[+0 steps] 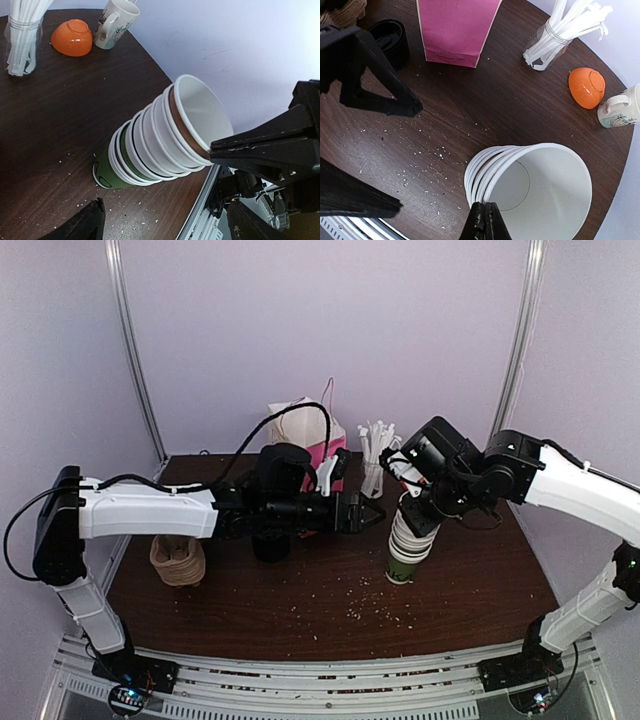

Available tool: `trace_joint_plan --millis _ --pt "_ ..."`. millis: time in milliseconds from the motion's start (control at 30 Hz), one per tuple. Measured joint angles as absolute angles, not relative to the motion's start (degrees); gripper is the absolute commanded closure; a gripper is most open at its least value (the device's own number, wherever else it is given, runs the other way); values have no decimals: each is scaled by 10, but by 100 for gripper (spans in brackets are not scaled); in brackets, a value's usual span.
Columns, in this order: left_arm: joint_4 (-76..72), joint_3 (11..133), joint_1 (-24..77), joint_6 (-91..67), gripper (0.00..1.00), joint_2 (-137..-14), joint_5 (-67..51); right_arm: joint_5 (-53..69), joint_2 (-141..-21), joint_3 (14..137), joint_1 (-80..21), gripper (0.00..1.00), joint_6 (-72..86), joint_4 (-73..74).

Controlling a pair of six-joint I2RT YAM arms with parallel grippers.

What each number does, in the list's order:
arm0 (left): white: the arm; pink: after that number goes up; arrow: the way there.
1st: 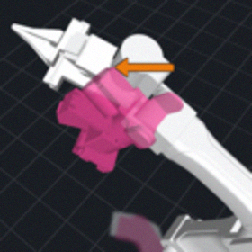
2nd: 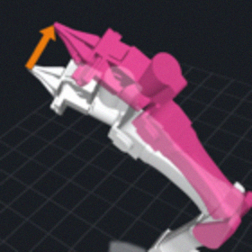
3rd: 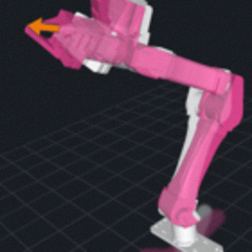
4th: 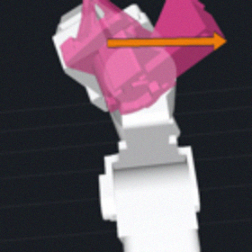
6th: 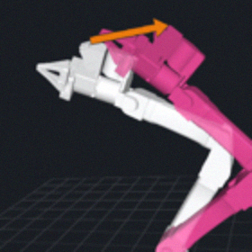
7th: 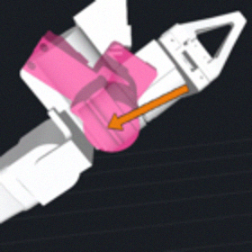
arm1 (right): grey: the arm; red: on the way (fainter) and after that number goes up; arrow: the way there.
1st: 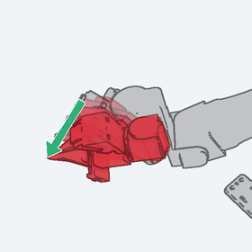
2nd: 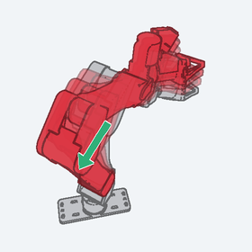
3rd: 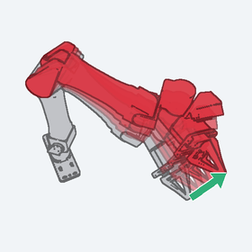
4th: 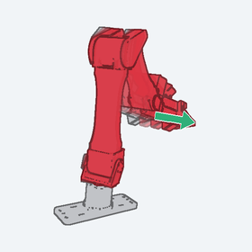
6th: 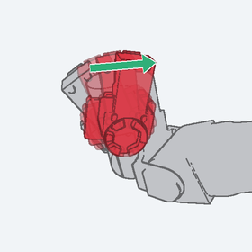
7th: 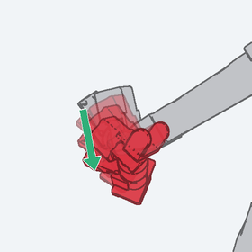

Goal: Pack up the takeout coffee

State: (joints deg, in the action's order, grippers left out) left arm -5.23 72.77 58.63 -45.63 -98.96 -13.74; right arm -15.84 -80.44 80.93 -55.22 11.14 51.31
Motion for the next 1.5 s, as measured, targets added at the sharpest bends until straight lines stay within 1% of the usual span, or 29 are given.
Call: trace_joint_plan --millis 367,733,1067,1233,1367,1500 --pt "-67 738 593 -486 13 -1046 -168 -139 -801 790 -553 100 122 478" --pt "-86 748 593 -503 13 -1051 -169 -134 -794 783 -552 100 122 474" --pt "-86 766 592 -525 16 -1060 -161 -127 -787 779 -552 100 121 474" --pt "-89 766 590 -540 19 -1062 -165 -126 -782 773 -552 100 119 470" --pt "-93 766 587 -551 23 -1066 -168 -126 -780 771 -552 100 118 469" --pt "-99 766 583 -561 23 -1068 -170 -124 -779 769 -552 100 117 469"
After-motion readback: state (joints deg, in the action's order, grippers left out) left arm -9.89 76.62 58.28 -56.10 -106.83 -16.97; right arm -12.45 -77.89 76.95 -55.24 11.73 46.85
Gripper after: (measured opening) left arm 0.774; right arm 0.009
